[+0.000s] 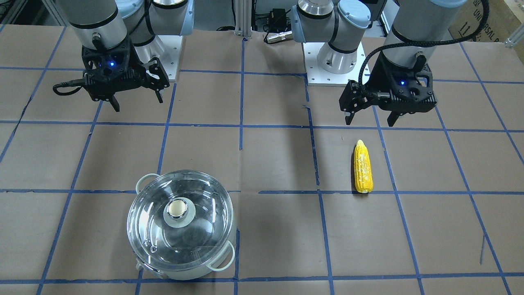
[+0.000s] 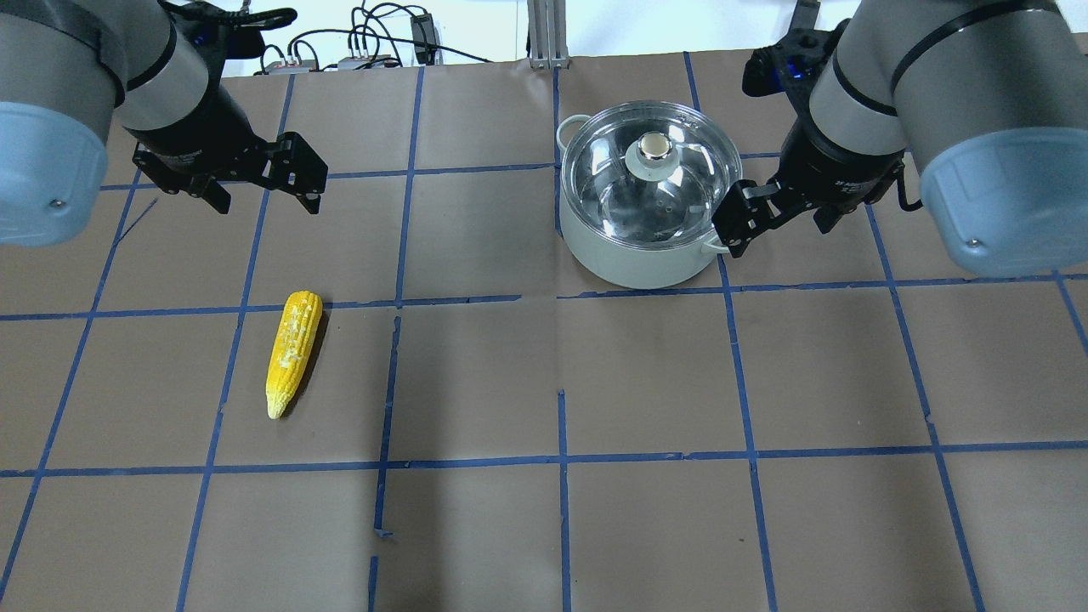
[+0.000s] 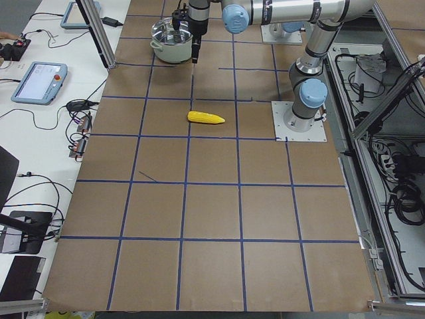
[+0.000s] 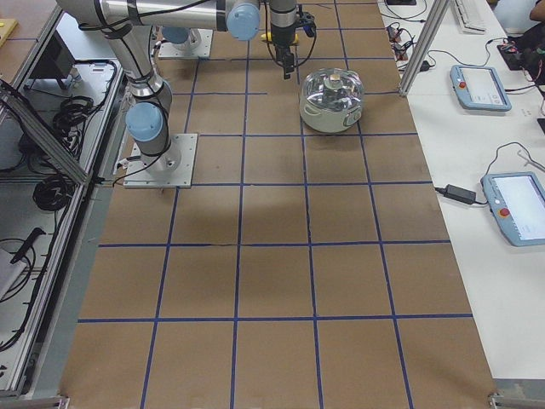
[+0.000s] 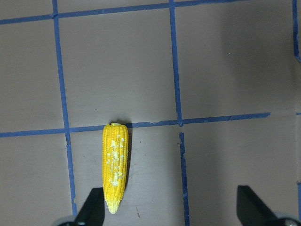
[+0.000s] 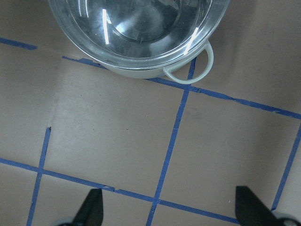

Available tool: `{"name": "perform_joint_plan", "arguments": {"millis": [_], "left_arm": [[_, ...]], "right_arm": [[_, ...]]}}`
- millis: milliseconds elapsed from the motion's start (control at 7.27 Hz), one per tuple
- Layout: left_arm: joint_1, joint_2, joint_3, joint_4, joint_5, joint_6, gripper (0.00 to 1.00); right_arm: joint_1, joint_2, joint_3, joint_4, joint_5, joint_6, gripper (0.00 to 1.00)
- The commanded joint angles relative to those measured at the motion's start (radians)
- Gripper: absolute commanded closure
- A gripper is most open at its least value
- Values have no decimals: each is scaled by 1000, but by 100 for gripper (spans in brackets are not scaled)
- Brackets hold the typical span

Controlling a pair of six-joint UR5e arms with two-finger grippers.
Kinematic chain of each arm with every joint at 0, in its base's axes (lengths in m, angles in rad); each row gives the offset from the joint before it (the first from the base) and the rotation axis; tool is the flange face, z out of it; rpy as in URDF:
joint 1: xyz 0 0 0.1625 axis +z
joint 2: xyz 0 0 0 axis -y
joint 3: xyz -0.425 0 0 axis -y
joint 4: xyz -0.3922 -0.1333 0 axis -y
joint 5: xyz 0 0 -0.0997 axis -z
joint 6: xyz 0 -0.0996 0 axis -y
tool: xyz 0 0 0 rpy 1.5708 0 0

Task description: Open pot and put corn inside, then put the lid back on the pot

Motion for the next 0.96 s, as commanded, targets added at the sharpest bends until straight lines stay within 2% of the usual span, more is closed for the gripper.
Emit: {"name": "perform_joint_plan", "arguments": {"millis": [0,275,826], "left_arm": [[-3,2,-2,-11,5,-9,0],[12,-29,59,-95,5,-14,0],[9,-26,46,-85,5,3,0]], "right_arm": [[0,-1,0,-1,0,0,0],[0,-1,0,1,0,0,0],[0,-1,-2,-1,0,-2,0]]}}
